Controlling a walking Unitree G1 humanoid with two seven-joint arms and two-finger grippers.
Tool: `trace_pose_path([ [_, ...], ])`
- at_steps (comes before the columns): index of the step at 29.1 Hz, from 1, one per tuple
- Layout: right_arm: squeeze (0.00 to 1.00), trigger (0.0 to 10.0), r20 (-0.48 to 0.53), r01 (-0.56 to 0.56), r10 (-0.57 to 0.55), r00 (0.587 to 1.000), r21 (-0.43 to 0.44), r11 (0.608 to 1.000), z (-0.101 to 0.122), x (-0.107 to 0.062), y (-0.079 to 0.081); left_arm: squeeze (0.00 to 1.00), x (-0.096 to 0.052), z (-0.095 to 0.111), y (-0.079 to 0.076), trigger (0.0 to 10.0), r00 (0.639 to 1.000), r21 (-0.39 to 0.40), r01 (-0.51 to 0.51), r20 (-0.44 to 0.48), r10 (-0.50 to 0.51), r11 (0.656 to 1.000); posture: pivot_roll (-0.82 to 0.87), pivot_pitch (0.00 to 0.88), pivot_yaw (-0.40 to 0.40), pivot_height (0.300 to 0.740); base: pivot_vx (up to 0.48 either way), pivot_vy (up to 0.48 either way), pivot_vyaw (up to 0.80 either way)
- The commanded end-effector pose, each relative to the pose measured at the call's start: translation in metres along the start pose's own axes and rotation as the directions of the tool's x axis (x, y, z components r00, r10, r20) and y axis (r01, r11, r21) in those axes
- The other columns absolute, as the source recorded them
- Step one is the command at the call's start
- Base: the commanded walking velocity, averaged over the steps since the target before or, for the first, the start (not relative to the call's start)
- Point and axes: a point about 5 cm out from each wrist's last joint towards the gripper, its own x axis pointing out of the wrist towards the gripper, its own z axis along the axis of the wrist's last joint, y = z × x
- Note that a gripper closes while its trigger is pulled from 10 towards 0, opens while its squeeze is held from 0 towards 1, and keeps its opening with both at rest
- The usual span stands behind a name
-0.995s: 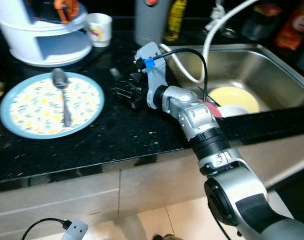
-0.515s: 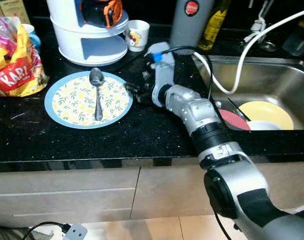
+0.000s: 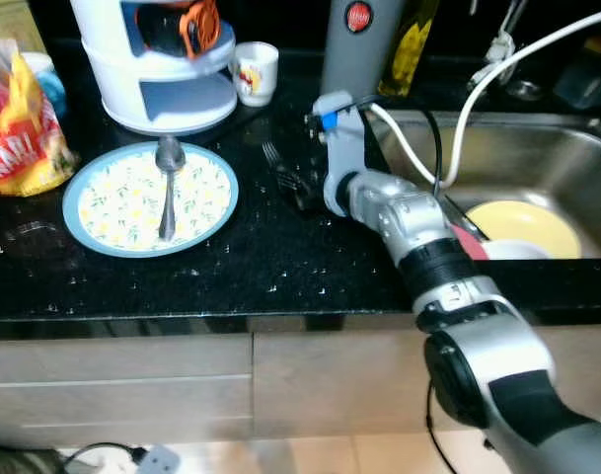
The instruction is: Kitchen organization
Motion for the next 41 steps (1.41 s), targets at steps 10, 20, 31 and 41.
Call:
trace_pose_path([
  [10, 0.0, 10.0, -0.149, -0.054, 0.047, 0.988, -0.044, 0.998, -0.019, 0.006, 0.011, 0.0, 0.0, -0.009, -0.004, 10.0, 0.999, -0.001, 0.013, -0.033, -0.013, 1.0, 0.1, 0.093, -0.068, 0.74, 0.0, 0.0, 0.0],
  [20, 0.0, 10.0, -0.052, -0.009, 0.007, 0.999, -0.023, 1.0, 0.0, 0.009, 0.011, 0.0, 0.0, -0.01, -0.007, 10.0, 0.999, 0.001, 0.021, -0.035, -0.021, 1.0, 0.09, 0.096, -0.074, 0.74, 0.0, 0.0, 0.0],
  [31, 0.0, 10.0, -0.081, -0.003, 0.007, 0.997, 0.039, 0.999, -0.004, 0.017, 0.022, 0.0, -0.001, -0.012, -0.01, 10.0, 0.999, 0.0, 0.026, -0.042, -0.026, 1.0, 0.1, 0.1, -0.081, 0.74, 0.0, 0.0, 0.0],
  [41, 0.0, 0.0, -0.232, -0.007, 0.034, 0.972, 0.119, 0.993, -0.026, 0.02, 0.03, 0.0, 0.0, -0.01, -0.012, 10.0, 0.999, -0.007, 0.031, -0.042, -0.032, 0.999, 0.09, 0.101, -0.107, 0.74, 0.0, 0.0, 0.0],
])
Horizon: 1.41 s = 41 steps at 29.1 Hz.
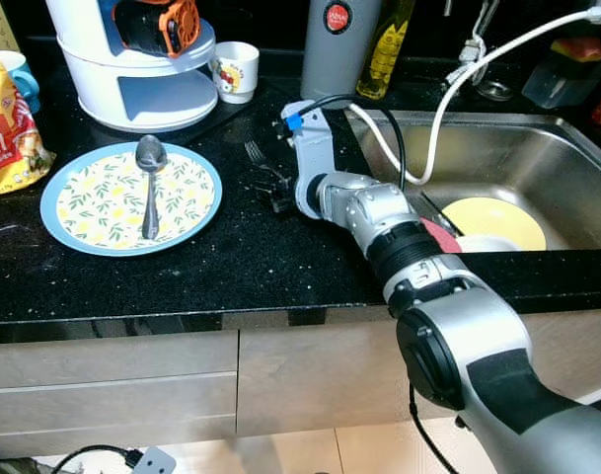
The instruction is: Kitchen organization
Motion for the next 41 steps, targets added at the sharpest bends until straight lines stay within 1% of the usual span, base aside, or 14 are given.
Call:
trace_pose_path([
  [1, 0.0, 0.0, -0.106, 0.006, -0.001, 0.994, 0.049, 0.999, -0.023, 0.003, -0.001, 0.0, 0.0, -0.003, -0.007, 10.0, 1.0, -0.003, 0.019, -0.014, -0.019, 1.0, 0.09, 0.101, -0.107, 0.74, 0.0, 0.0, 0.0],
  [11, 0.0, 0.0, -0.147, 0.035, -0.02, 0.989, 0.1, 0.994, -0.038, 0.0, -0.012, 0.0, 0.0, -0.001, -0.009, 10.0, 1.0, -0.002, 0.027, -0.009, -0.027, 1.0, 0.08, 0.091, -0.112, 0.74, 0.0, 0.0, 0.0],
  [15, 0.0, 0.0, -0.148, 0.049, -0.032, 0.988, 0.113, 0.992, -0.04, -0.001, -0.016, 0.0, 0.0, 0.0, -0.009, 10.0, 1.0, -0.002, 0.028, -0.01, -0.028, 1.0, 0.08, 0.089, -0.108, 0.74, 0.0, 0.0, 0.0],
  [22, 0.0, 0.0, -0.122, 0.054, -0.032, 0.992, 0.183, 0.982, -0.041, -0.002, -0.02, 0.0, 0.0, -0.001, -0.007, 10.0, 1.0, -0.003, 0.026, -0.013, -0.026, 1.0, 0.09, 0.092, -0.099, 0.74, 0.0, 0.0, 0.0],
  [24, 0.0, 0.0, -0.05, 0.031, -0.019, 0.999, 0.262, 0.965, -0.034, -0.003, -0.022, 0.0, 0.0, -0.002, -0.007, 10.0, 1.0, -0.003, 0.025, -0.014, -0.025, 1.0, 0.09, 0.093, -0.096, 0.74, 0.0, 0.0, 0.0],
  [25, 0.0, 0.0, -0.05, 0.031, -0.019, 0.999, 0.262, 0.965, -0.034, -0.003, -0.022, 0.0, 0.0, -0.002, -0.007, 10.0, 1.0, -0.003, 0.025, -0.014, -0.025, 1.0, 0.09, 0.093, -0.096, 0.74, 0.0, 0.0, 0.0],
  [28, 0.0, 0.0, 0.091, -0.069, 0.037, 0.995, 0.376, 0.924, -0.016, -0.008, -0.025, 0.0, 0.0, -0.002, -0.006, 10.0, 1.0, -0.003, 0.024, -0.015, -0.025, 1.0, 0.09, 0.095, -0.088, 0.74, 0.0, 0.0, 0.0],
  [33, 0.0, 0.0, 0.238, -0.166, 0.062, 0.969, 0.445, 0.88, 0.003, -0.019, -0.036, 0.0, 0.0, -0.002, -0.005, 10.0, 1.0, 0.002, 0.025, -0.017, -0.025, 1.0, 0.08, 0.096, -0.081, 0.74, 0.0, 0.0, 0.0],
  [35, 0.0, 0.0, 0.257, -0.175, 0.06, 0.964, 0.452, 0.875, 0.005, -0.02, -0.039, 0.0, 0.0, -0.002, -0.005, 10.0, 1.0, 0.003, 0.025, -0.017, -0.025, 1.0, 0.08, 0.096, -0.081, 0.74, 0.0, 0.0, 0.0],
  [37, 0.0, 0.0, 0.314, -0.193, 0.044, 0.948, 0.46, 0.866, 0.012, -0.026, -0.046, 0.0, 0.0, -0.001, -0.006, 10.0, 1.0, 0.005, 0.027, -0.015, -0.026, 1.0, 0.08, 0.095, -0.08, 0.74, 0.0, 0.0, 0.0],
  [38, 0.0, 0.0, 0.357, -0.206, 0.025, 0.934, 0.48, 0.853, 0.018, -0.031, -0.052, 0.0, 0.0, -0.001, -0.007, 10.0, 1.0, 0.005, 0.027, -0.015, -0.027, 1.0, 0.08, 0.096, -0.079, 0.74, 0.0, 0.0, 0.0],
  [39, 0.0, 0.0, 0.357, -0.206, 0.025, 0.934, 0.48, 0.853, 0.018, -0.031, -0.052, 0.0, 0.0, -0.001, -0.007, 10.0, 1.0, 0.005, 0.027, -0.015, -0.027, 1.0, 0.08, 0.096, -0.079, 0.74, 0.0, 0.0, 0.0],
  [40, 0.0, 0.0, 0.428, -0.234, -0.007, 0.904, 0.507, 0.83, 0.027, -0.04, -0.062, 0.0, 0.0, -0.001, -0.008, 10.0, 0.999, 0.006, 0.029, -0.015, -0.028, 1.0, 0.08, 0.094, -0.078, 0.74, 0.0, 0.0, 0.0],
  [41, 0.0, 0.0, 0.456, -0.249, -0.019, 0.89, 0.521, 0.816, 0.03, -0.043, -0.066, 0.0, 0.0, -0.001, -0.009, 10.0, 0.999, 0.006, 0.029, -0.015, -0.029, 1.0, 0.08, 0.094, -0.078, 0.74, 0.0, 0.0, 0.0],
])
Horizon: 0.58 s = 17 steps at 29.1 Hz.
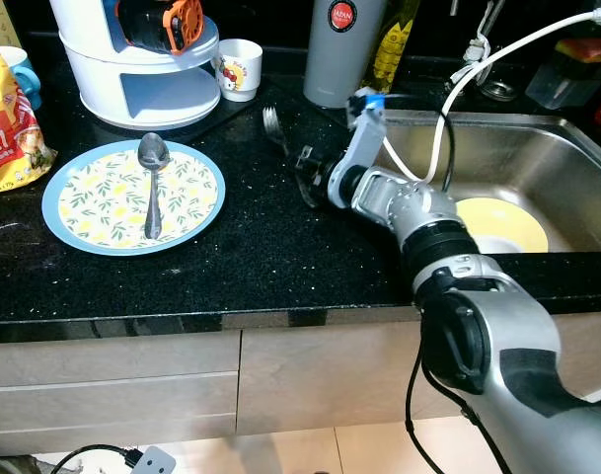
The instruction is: Kitchen organization
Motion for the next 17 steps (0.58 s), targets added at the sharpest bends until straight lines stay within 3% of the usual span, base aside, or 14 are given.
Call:
trace_pose_path([
  [1, 0.0, 0.0, 0.085, -0.017, 0.015, 0.996, 0.026, 1.0, 0.016, -0.005, -0.002, 0.0, 0.0, -0.002, -0.009, 10.0, 1.0, 0.005, 0.025, -0.014, -0.024, 1.0, 0.08, 0.094, -0.078, 0.74, 0.0, 0.0, 0.0],
  [6, 0.0, 0.0, 0.244, -0.058, 0.042, 0.969, 0.06, 0.997, 0.036, -0.017, -0.008, 0.0, 0.0, -0.007, -0.01, 10.0, 0.999, 0.004, 0.026, -0.022, -0.026, 1.0, 0.08, 0.092, -0.075, 0.74, 0.0, 0.0, 0.0],
  [12, 0.0, 0.0, 0.366, -0.062, 0.023, 0.93, 0.097, 0.993, 0.05, -0.034, -0.02, 0.0, 0.0, -0.011, -0.01, 10.0, 0.999, 0.006, 0.028, -0.03, -0.028, 1.0, 0.07, 0.099, -0.069, 0.74, 0.0, 0.0, -0.8],
  [17, 0.0, 0.0, 0.38, 0.037, -0.047, 0.924, 0.032, 0.999, 0.057, -0.041, -0.027, 0.0, 0.0, -0.013, -0.011, 10.0, 0.999, 0.011, 0.032, -0.035, -0.032, 0.999, 0.06, 0.108, -0.065, 0.74, 0.0, 0.0, -0.8],
])
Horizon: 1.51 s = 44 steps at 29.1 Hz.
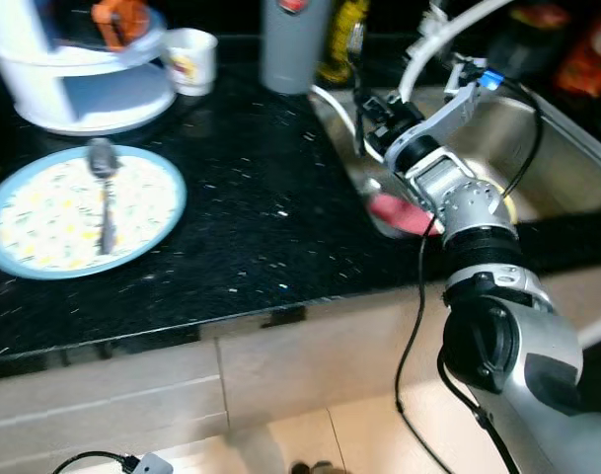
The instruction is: Kitchen organization
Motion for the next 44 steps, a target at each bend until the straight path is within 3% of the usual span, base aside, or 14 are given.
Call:
trace_pose_path([
  [1, 0.0, 0.0, 0.032, 0.061, -0.058, 0.998, -0.111, 0.992, 0.009, -0.002, -0.004, 0.0, 0.0, 0.001, -0.008, 10.0, 1.0, 0.014, 0.024, 0.009, -0.024, 1.0, 0.06, 0.113, -0.063, 0.74, 0.0, 0.0, -0.8],
  [9, 0.0, 0.0, -0.067, 0.121, -0.162, 0.984, -0.414, 0.902, -0.008, 0.005, -0.002, 0.0, 0.0, -0.011, -0.016, 10.0, 0.999, 0.024, 0.041, -0.015, -0.04, 0.999, 0.05, 0.164, -0.077, 0.74, 0.0, 0.0, -0.2],
  [12, 0.0, 0.0, -0.079, 0.139, -0.195, 0.978, -0.45, 0.882, -0.011, 0.005, -0.004, 0.0, 0.0, -0.014, -0.018, 10.0, 0.999, 0.025, 0.044, -0.021, -0.043, 0.999, 0.06, 0.182, -0.081, 0.74, 0.0, 0.0, 0.0],
  [14, 0.0, 0.0, -0.094, 0.221, -0.334, 0.938, -0.578, 0.785, -0.019, 0.006, -0.012, 0.0, -0.002, -0.027, -0.023, 10.0, 0.997, 0.027, 0.06, -0.051, -0.058, 0.998, 0.06, 0.228, -0.086, 0.74, 0.0, 0.0, 0.0],
  [15, 0.0, 0.0, -0.094, 0.221, -0.334, 0.938, -0.578, 0.785, -0.019, 0.006, -0.012, 0.0, -0.002, -0.027, -0.023, 10.0, 0.997, 0.027, 0.06, -0.051, -0.058, 0.998, 0.06, 0.228, -0.086, 0.74, 0.0, 0.0, 0.0],
  [17, 0.0, 0.0, -0.077, 0.283, -0.433, 0.898, -0.653, 0.702, -0.017, 0.006, -0.018, 0.0, -0.004, -0.045, -0.029, 10.0, 0.994, 0.027, 0.076, -0.087, -0.073, 0.997, 0.07, 0.277, -0.086, 0.74, 0.0, 0.0, 0.0],
  [26, 0.0, 0.0, 0.112, 0.463, -0.545, 0.831, -0.682, 0.566, 0.023, 0.005, -0.022, 0.0, -0.011, -0.075, -0.038, 10.0, 0.987, 0.017, 0.095, -0.13, -0.092, 0.995, 0.1, 0.351, -0.088, 0.74, 0.0, 0.0, 0.0],
  [35, 0.0, 0.0, 0.091, 0.466, -0.594, 0.8, -0.718, 0.517, 0.02, 0.001, -0.029, 0.0, -0.009, -0.067, -0.039, 10.0, 0.989, 0.03, 0.111, -0.102, -0.108, 0.993, 0.1, 0.373, -0.079, 0.74, 0.0, 0.0, 0.0],
  [37, 0.0, 1.8, 0.053, 0.422, -0.596, 0.801, -0.756, 0.501, 0.011, 0.002, -0.028, 0.0, -0.008, -0.063, -0.038, 10.0, 0.99, 0.034, 0.111, -0.091, -0.107, 0.993, 0.1, 0.368, -0.078, 0.74, 0.0, 0.0, 0.0],
  [40, 0.0, 2.2, 0.04, 0.402, -0.593, 0.804, -0.771, 0.493, 0.009, 0.003, -0.028, 0.0, -0.008, -0.061, -0.037, 10.0, 0.991, 0.035, 0.11, -0.087, -0.107, 0.993, 0.1, 0.363, -0.078, 0.74, 0.0, 0.0, 0.0],
  [41, 0.11, 10.0, 0.03, 0.381, -0.578, 0.815, -0.78, 0.496, 0.007, 0.005, -0.025, 0.0, -0.007, -0.058, -0.036, 10.0, 0.991, 0.036, 0.107, -0.08, -0.104, 0.994, 0.1, 0.356, -0.078, 0.74, 0.0, 0.0, 0.0],
  [42, 0.11, 10.0, 0.03, 0.381, -0.578, 0.815, -0.78, 0.496, 0.007, 0.005, -0.025, 0.0, -0.007, -0.058, -0.036, 10.0, 0.991, 0.036, 0.107, -0.08, -0.104, 0.994, 0.1, 0.356, -0.078, 0.74, 0.0, 0.0, 0.0],
  [43, 1.0, 10.0, 0.021, 0.368, -0.561, 0.828, -0.776, 0.513, 0.007, 0.007, -0.022, 0.0, -0.006, -0.054, -0.034, 10.0, 0.992, 0.037, 0.105, -0.073, -0.102, 0.994, 0.1, 0.349, -0.079, 0.74, 0.0, 0.0, 0.0],
  [44, 1.0, 10.0, 0.032, 0.37, -0.544, 0.838, -0.766, 0.526, 0.01, 0.01, -0.017, 0.0, -0.006, -0.05, -0.033, 10.0, 0.993, 0.036, 0.103, -0.066, -0.101, 0.994, 0.1, 0.337, -0.08, 0.74, 0.0, 0.0, 0.0],
])
